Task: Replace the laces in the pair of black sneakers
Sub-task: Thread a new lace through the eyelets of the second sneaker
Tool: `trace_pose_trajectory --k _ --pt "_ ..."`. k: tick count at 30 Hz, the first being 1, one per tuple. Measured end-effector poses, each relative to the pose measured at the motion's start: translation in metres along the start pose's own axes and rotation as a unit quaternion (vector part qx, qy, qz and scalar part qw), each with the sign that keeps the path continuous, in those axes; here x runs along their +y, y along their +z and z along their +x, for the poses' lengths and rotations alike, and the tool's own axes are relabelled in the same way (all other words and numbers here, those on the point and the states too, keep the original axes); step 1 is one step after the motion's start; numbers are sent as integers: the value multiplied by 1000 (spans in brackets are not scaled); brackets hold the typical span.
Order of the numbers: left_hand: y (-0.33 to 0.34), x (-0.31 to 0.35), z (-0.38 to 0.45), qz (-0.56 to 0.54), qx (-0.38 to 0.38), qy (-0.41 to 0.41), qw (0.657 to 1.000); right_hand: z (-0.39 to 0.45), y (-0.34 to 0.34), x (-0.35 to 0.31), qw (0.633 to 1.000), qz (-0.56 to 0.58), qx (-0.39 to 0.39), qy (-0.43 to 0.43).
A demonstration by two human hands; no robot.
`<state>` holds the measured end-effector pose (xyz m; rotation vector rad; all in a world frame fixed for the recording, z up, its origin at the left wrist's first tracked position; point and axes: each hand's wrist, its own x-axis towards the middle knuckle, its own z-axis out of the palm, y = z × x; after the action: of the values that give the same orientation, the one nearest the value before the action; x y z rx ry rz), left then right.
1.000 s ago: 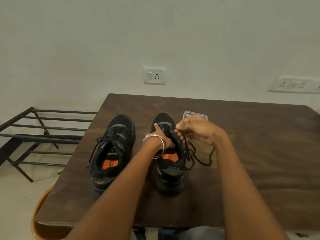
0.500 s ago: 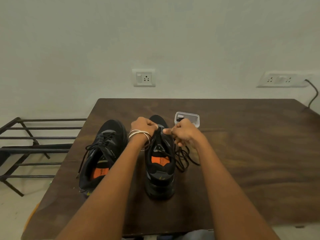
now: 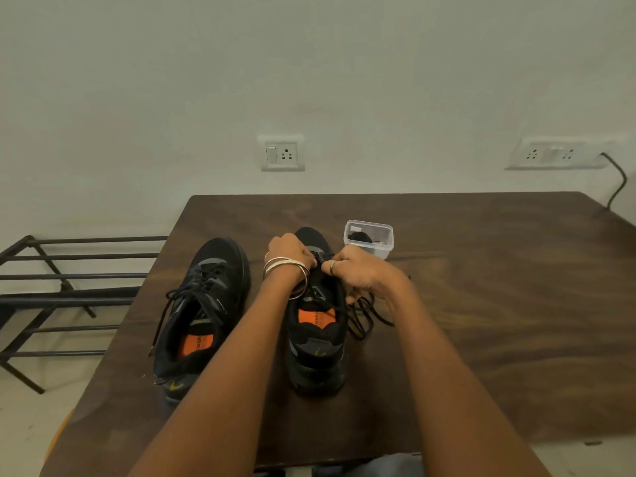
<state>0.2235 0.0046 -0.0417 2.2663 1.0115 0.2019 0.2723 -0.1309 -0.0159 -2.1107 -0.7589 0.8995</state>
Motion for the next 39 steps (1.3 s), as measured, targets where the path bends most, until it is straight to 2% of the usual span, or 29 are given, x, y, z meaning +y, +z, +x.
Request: trace_pose_trajectory --k 5,8,11,14,16,18,20,24,26,28,31,34,39 --pt "7 2 -6 61 37 17 997 1 11 -3 993 -111 38 -18" --pt "11 0 -10 60 61 26 996 1 14 1 995 -96 35 3" --pt "11 -5 -10 23 68 31 997 2 12 7 996 -81 15 18" --pt "13 -10 -7 -98 59 10 993 3 11 10 997 -72 3 22" --pt "10 -12 -6 -257 71 -56 962 3 10 10 996 -81 3 26" --pt "2 -13 -6 -431 70 -132 890 3 10 10 996 -88 6 26" --pt "-3 -13 -7 -491 67 -133 858 4 12 8 996 -85 3 26" --pt "-5 -6 -9 -518 84 -125 842 4 16 4 994 -107 -3 29" --pt "-6 -10 -7 -456 98 -92 880 4 16 4 994 -103 -1 31" --pt "-8 -16 -8 -334 101 -17 937 3 15 3 996 -86 -5 31" --pt "-11 -17 -9 -137 78 78 984 -1 14 1 996 -91 -1 24" --pt "-13 -11 -6 23 41 78 996 -3 14 -1 995 -99 4 23" --pt "-16 0 -5 87 15 30 996 -1 15 -1 995 -96 6 26"
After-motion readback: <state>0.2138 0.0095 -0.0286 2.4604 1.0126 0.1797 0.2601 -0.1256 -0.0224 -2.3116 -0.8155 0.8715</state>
